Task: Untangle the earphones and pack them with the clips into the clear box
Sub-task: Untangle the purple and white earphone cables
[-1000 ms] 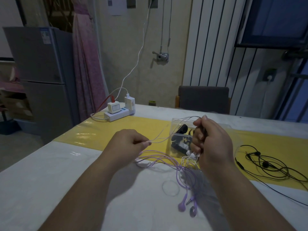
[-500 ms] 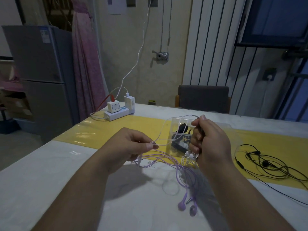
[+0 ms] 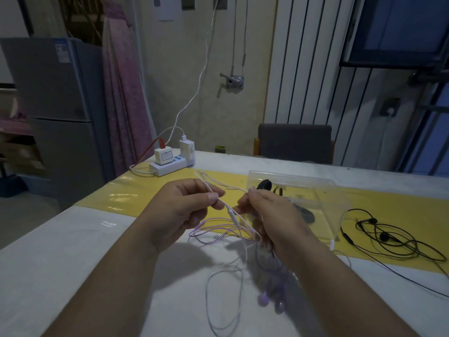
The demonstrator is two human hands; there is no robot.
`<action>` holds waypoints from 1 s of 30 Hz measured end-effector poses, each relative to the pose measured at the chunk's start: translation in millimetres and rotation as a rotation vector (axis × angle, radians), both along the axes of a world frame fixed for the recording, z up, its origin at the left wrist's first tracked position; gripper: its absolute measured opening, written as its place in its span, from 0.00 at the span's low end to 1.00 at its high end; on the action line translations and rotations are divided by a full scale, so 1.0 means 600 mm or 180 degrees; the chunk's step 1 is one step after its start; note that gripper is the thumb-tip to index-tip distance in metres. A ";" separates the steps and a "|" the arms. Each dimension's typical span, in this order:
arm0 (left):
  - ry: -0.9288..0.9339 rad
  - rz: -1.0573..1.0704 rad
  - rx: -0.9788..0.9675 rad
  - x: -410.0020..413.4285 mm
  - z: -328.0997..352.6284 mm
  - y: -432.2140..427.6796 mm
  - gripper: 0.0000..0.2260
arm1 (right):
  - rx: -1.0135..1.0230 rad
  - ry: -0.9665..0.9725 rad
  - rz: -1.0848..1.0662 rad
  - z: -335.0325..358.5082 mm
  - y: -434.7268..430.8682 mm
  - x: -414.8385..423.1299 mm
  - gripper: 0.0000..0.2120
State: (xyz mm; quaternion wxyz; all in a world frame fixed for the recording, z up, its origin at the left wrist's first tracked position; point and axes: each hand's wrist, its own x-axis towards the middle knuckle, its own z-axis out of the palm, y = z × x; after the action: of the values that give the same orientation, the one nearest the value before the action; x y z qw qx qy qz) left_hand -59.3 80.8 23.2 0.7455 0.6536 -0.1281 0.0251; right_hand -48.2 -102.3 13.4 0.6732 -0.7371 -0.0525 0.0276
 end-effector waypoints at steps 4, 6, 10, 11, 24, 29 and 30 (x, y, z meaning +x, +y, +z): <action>-0.0047 0.0209 -0.0099 0.003 -0.001 0.003 0.04 | 0.0066 0.0213 0.0557 0.008 0.002 -0.009 0.21; -0.0037 0.0318 -0.0203 0.007 -0.002 0.005 0.02 | -0.0071 0.0045 0.0720 0.008 -0.001 -0.012 0.12; 0.0105 0.0542 -0.0333 0.013 -0.004 0.003 0.09 | 0.0020 0.0166 0.0839 0.007 -0.005 -0.011 0.06; 0.0114 0.0596 -0.0402 0.014 -0.004 0.003 0.09 | 0.0062 0.0261 0.0897 0.007 -0.006 -0.012 0.08; 0.0464 0.1441 -0.1786 0.037 -0.009 0.028 0.12 | -0.0259 0.0486 0.1564 0.019 -0.021 -0.021 0.09; 0.0771 0.1246 -0.2365 0.045 -0.010 0.036 0.10 | -0.0536 0.0330 0.1518 0.013 -0.016 -0.018 0.06; 0.0815 0.1189 -0.2454 0.045 -0.010 0.038 0.11 | -0.0660 0.0254 0.1455 0.011 -0.015 -0.016 0.06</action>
State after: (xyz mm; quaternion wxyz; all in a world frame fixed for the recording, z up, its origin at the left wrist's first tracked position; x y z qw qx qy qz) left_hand -32.3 103.6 17.2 0.9272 0.3377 0.1042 0.1240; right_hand -57.9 -111.6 19.8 0.5718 -0.7695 -0.1881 0.2134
